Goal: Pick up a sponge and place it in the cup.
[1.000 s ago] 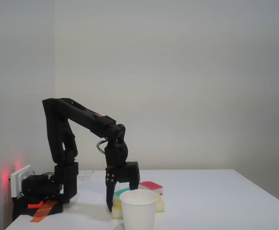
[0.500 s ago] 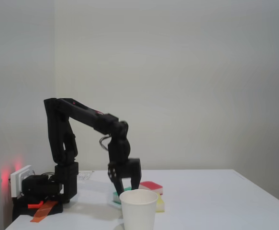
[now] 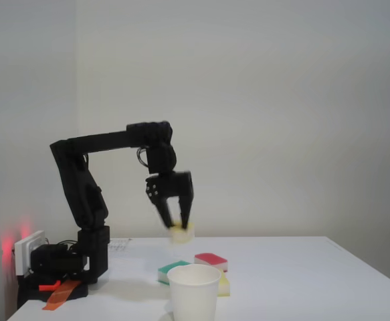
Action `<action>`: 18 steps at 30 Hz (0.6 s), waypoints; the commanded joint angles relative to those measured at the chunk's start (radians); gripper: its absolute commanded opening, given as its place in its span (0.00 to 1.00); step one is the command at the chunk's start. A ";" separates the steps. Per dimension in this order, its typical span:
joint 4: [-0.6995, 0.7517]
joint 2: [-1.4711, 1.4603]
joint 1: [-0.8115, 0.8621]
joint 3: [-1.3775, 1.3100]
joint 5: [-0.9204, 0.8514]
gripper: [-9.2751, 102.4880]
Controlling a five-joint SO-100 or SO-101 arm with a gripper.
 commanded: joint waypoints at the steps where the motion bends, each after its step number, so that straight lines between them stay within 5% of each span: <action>1: 0.028 0.023 0.055 -0.060 -0.021 0.08; 18: -0.002 -0.081 0.374 -0.172 -0.163 0.08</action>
